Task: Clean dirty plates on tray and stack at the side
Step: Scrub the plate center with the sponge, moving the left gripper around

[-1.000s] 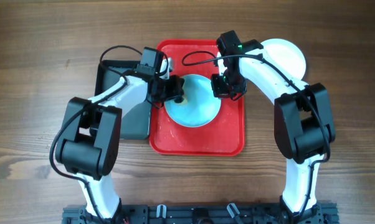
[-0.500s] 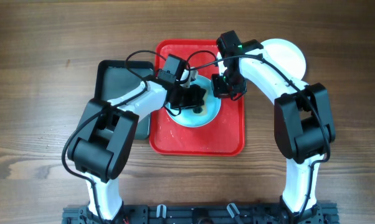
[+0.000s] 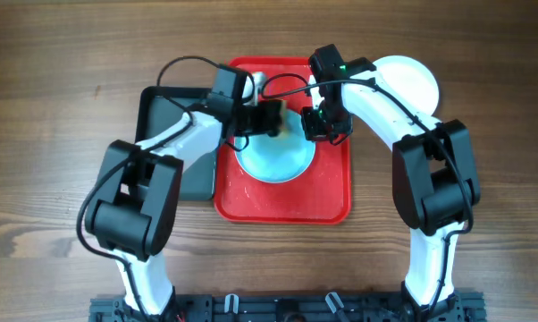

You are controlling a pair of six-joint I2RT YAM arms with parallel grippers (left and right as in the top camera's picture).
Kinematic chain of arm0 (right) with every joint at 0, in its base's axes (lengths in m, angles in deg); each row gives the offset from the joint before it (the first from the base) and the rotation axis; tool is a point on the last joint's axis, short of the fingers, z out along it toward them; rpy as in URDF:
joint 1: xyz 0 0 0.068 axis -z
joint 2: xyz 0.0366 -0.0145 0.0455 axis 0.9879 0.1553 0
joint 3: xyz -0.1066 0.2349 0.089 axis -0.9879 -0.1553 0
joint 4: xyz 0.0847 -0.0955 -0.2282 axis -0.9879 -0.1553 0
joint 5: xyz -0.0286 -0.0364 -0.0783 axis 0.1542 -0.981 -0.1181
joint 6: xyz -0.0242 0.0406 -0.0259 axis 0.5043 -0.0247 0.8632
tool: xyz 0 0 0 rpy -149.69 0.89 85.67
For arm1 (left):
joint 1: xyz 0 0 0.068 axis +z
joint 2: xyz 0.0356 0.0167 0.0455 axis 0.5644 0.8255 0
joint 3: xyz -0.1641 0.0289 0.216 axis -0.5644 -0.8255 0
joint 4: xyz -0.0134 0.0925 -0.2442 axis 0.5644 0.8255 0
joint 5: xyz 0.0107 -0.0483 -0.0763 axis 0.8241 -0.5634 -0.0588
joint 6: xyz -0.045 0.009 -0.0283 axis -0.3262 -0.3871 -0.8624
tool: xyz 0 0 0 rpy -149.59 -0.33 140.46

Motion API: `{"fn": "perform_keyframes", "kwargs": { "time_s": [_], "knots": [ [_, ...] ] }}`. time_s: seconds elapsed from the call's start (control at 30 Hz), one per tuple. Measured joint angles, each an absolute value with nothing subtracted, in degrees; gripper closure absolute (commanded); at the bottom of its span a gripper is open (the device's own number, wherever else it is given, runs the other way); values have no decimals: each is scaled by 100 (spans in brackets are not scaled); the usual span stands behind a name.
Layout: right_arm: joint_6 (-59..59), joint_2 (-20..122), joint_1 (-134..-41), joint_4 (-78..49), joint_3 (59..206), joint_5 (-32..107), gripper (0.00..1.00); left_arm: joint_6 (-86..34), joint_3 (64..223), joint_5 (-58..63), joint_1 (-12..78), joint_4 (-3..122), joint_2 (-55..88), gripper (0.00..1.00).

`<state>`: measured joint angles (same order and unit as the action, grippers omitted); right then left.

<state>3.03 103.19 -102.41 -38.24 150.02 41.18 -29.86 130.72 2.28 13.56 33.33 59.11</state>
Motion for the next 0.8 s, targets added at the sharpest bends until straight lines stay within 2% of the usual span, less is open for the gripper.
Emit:
{"fn": "perform_keyframes", "kwargs": {
  "time_s": [0.3,0.5,0.8],
  "knots": [
    [303,10319,-10241,-3818,15002,4118,95,-2678,13072,1460,1330,3329,5898,96],
    [340,10319,-10241,-3805,15002,4118,95,-2429,13072,1683,1326,2936,5898,96],
    [364,10319,-10241,-3796,15002,4120,95,-2293,13063,2057,1253,3023,5898,96]
  ]
}}
